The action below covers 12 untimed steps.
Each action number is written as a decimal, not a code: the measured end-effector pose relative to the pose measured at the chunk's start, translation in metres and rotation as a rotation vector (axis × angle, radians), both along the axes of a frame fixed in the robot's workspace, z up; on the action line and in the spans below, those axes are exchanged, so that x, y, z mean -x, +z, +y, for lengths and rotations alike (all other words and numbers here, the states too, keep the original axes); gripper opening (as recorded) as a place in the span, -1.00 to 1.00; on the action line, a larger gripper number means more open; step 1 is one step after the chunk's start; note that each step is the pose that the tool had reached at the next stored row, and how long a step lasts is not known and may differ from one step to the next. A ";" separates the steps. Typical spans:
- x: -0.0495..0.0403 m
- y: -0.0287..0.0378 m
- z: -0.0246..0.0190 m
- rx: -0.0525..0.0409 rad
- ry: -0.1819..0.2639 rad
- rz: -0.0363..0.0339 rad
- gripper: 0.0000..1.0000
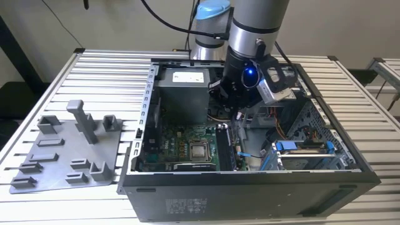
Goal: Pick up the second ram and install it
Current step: 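Insert the second ram into the second slot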
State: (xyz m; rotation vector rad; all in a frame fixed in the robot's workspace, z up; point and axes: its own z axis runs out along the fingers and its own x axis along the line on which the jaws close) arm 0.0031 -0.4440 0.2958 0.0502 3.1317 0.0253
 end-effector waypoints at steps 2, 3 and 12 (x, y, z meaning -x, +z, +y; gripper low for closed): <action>0.0000 -0.0021 0.0000 0.0014 0.000 -0.0014 -0.72; 0.0001 -0.0036 0.0000 0.0017 0.000 -0.0017 -0.72; 0.0028 -0.0178 -0.0010 0.0033 0.000 0.0003 -0.72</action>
